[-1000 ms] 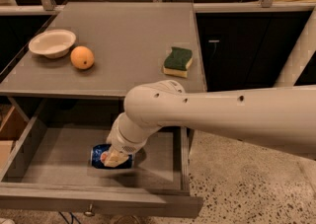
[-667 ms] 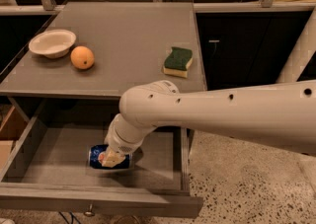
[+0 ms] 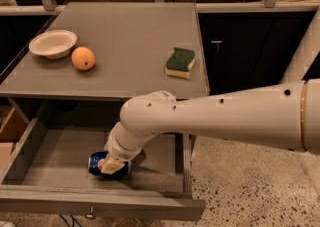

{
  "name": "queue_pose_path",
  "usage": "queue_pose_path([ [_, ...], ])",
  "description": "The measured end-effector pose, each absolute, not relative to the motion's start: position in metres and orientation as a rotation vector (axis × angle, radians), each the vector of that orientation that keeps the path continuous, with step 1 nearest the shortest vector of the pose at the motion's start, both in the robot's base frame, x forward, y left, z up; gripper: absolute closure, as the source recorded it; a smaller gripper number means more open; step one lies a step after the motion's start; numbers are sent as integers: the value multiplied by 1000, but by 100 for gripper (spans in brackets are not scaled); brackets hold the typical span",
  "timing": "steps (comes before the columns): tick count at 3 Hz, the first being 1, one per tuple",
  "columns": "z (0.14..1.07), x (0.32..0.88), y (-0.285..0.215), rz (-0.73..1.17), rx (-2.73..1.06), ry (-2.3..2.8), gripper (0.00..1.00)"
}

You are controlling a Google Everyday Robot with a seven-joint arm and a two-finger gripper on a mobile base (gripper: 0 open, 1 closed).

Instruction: Place pepsi can into top drawer

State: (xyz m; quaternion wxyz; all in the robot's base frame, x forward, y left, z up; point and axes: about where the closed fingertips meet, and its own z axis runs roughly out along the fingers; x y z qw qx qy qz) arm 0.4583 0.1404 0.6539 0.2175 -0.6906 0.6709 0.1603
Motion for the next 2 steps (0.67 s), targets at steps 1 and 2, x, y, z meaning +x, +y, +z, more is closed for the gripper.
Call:
queue_pose_path([
  [1, 653, 459, 141, 446, -1911, 1858, 83],
  [2, 653, 459, 141, 446, -1911, 1858, 54],
])
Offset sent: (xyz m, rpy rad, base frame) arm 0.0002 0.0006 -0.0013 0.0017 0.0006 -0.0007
